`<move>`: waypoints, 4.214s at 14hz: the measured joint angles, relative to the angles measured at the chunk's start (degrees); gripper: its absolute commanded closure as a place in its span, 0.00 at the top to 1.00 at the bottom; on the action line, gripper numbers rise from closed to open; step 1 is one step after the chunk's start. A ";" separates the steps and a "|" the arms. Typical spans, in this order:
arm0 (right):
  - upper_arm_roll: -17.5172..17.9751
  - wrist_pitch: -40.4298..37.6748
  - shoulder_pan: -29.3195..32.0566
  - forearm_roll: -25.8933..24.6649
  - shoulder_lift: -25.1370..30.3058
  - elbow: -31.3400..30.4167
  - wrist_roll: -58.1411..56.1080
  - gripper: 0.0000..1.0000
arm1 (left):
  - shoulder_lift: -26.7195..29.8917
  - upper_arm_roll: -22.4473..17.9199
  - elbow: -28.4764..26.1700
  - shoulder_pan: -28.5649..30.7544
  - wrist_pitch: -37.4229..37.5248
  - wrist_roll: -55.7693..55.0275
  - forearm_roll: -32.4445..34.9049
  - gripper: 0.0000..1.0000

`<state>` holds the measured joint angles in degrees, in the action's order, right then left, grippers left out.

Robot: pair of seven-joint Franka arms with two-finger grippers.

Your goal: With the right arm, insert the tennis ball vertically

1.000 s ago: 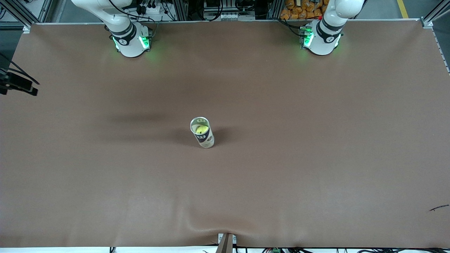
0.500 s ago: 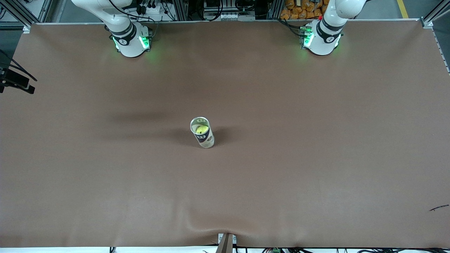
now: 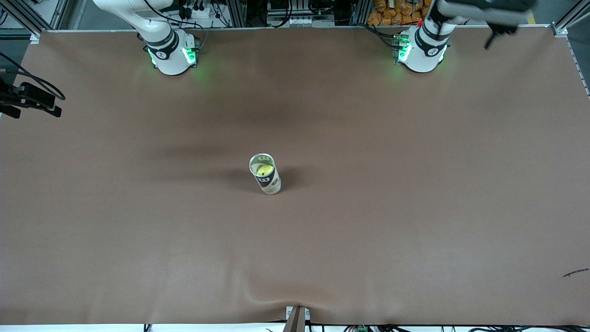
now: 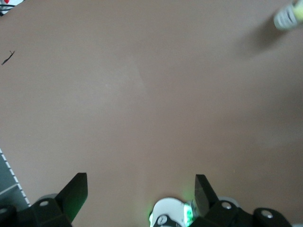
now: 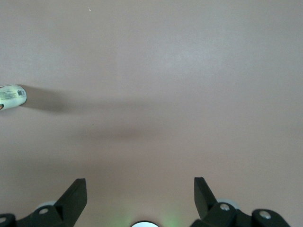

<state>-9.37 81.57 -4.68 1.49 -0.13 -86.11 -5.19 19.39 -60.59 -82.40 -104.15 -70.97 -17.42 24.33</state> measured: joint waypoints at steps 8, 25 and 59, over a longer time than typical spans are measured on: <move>-0.01 -0.13 -0.04 0.00 0.00 -0.16 0.00 1.00 | 0.54 -16.53 -1.65 -0.07 -11.92 0.29 -0.93 1.00; -0.01 -0.13 -0.04 0.00 0.00 -0.31 0.00 1.00 | -2.96 -36.94 -3.50 -10.74 -18.88 6.26 -8.76 1.00; -0.05 -2.13 -2.62 0.01 -0.01 0.12 0.00 1.00 | -18.26 8.80 -8.43 42.44 -22.64 14.86 -22.38 1.00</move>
<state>-9.42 79.44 -7.30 1.51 -0.14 -85.99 -5.20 1.13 -51.78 -90.83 -61.71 -93.60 -2.56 1.95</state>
